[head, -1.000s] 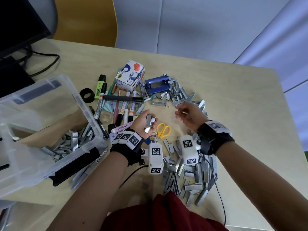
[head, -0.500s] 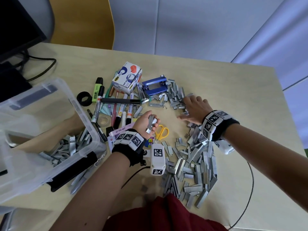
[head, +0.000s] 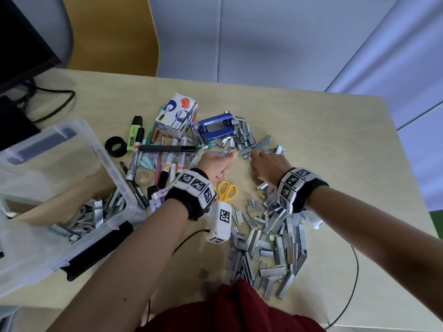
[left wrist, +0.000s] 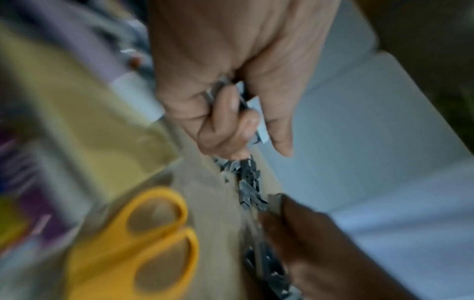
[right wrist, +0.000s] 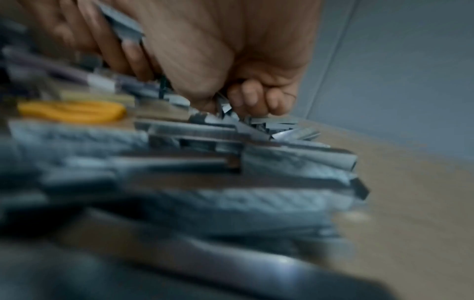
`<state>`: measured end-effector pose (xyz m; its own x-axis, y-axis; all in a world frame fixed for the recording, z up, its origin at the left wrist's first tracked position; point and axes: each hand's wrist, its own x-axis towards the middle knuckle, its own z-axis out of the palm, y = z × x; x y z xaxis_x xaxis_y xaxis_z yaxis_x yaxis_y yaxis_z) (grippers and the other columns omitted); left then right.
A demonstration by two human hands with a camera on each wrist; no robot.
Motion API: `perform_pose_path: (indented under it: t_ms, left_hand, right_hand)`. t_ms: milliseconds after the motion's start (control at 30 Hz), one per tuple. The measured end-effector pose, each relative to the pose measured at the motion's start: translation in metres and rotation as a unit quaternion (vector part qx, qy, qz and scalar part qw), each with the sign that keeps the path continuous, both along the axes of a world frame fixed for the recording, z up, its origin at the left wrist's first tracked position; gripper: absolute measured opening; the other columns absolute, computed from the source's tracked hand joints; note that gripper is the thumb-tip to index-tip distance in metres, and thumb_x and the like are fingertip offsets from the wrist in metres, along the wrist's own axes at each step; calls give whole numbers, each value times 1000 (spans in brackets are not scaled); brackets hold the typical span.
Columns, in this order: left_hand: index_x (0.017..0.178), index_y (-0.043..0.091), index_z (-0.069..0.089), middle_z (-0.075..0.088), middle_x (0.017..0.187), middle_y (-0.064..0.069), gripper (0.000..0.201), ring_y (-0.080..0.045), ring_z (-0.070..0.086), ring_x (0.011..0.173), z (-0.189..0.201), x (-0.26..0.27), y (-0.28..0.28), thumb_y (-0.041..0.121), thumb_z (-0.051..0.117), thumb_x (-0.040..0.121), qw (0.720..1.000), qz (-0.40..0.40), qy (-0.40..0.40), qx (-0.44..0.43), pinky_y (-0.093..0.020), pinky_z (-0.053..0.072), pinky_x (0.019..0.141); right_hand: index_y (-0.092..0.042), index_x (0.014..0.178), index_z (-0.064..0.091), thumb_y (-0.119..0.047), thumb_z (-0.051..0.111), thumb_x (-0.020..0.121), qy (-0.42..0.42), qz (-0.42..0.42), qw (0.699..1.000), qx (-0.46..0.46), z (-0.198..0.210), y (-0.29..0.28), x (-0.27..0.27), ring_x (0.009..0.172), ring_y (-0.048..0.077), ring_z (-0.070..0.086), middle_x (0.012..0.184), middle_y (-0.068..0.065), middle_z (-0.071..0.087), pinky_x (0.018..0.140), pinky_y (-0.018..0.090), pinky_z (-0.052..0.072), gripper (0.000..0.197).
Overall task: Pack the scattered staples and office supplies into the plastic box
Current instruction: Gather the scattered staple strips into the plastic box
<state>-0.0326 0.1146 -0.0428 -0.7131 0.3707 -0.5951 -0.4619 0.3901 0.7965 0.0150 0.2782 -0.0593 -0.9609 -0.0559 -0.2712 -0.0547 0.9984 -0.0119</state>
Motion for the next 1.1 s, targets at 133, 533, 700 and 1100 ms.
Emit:
perform_pose_path:
  t_ms: [133, 533, 700, 1100]
  left_hand:
    - [55, 18, 29, 32, 54, 0, 52, -18, 36, 48, 5, -26, 19, 35, 73, 78, 970, -75, 160, -165, -28, 32, 52]
    - [107, 4, 58, 60, 112, -15, 19, -33, 59, 103, 3, -42, 30, 15, 48, 95, 764, -297, 379, -430, -38, 47, 77]
    - [115, 2, 54, 58, 118, -16, 24, -34, 58, 109, -4, -37, 28, 5, 47, 93, 742, -343, 371, -440, -40, 48, 86]
    - [64, 12, 43, 46, 54, -4, 30, -4, 33, 26, 12, -33, 21, 15, 46, 94, 999, 18, -14, 44, -10, 16, 31]
  right_hand:
    - [-4, 94, 44, -23, 31, 99, 28, -177, 964, -197, 3, 0, -5, 78, 30, 57, 81, 16, 56, 72, 37, 44, 24]
    - [-17, 58, 29, -19, 38, 95, -41, -529, 379, -758, 13, 6, 4, 33, 11, 22, 40, -3, 23, 40, 14, 23, 38]
    - [-20, 61, 25, -24, 34, 94, -74, -521, 304, -794, 3, 5, 8, 30, 9, 23, 37, -5, 23, 36, 12, 24, 34]
    - [-20, 62, 40, -36, 54, 89, -112, -499, 333, -792, 13, -10, 20, 34, 9, 24, 39, -4, 25, 35, 16, 26, 34]
